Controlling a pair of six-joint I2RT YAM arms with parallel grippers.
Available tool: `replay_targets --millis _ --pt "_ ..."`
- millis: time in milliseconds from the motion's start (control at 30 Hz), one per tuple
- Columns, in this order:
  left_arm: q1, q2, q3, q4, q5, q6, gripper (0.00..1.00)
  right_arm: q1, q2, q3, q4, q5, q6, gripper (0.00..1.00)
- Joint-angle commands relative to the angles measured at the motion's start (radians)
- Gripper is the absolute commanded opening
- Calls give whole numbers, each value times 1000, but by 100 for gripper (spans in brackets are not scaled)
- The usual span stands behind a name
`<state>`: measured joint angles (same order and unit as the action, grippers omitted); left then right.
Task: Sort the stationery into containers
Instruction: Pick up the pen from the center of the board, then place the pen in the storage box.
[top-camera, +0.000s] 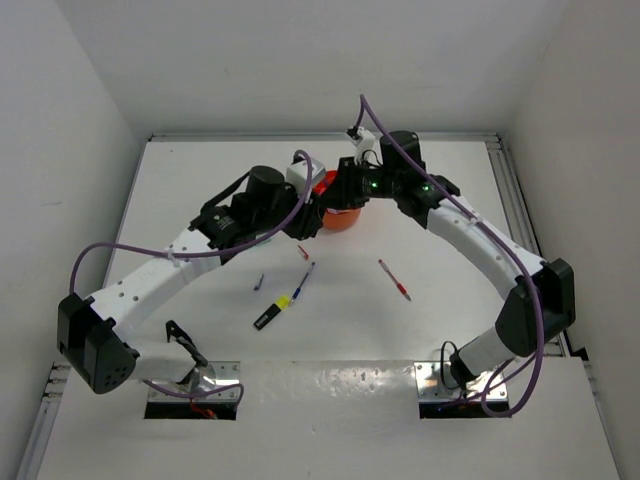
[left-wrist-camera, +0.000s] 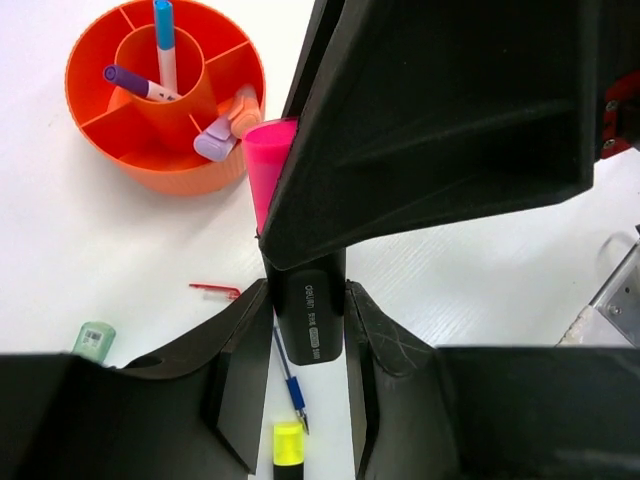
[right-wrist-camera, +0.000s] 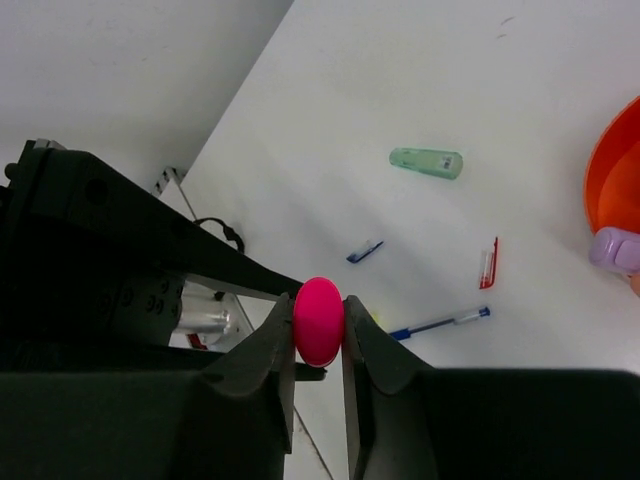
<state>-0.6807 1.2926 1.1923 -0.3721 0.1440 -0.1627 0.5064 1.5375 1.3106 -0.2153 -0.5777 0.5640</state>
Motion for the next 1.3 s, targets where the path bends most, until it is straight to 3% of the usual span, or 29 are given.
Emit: replay_targets --millis 0,33,100,133,200,533,1267 --pt "13 -27 40 36 -17 -11 26 -8 -11 45 27 13 -15 7" --pt "23 -29 38 33 -17 -23 39 -14 -19 42 25 24 -19 2" --pt "53 -35 35 18 -38 -34 56 -37 -30 41 16 38 -29 0" --pt "59 -39 29 12 -59 -44 83 -46 -40 39 13 59 -47 0" --pt "92 -59 10 6 -107 -49 100 -75 -50 39 5 82 -90 0" --pt "227 -70 -11 -7 -109 18 100 -180 -19 29 135 393 -366 0" --pt "371 31 -39 18 -29 25 100 -252 326 202 277 357 -305 0"
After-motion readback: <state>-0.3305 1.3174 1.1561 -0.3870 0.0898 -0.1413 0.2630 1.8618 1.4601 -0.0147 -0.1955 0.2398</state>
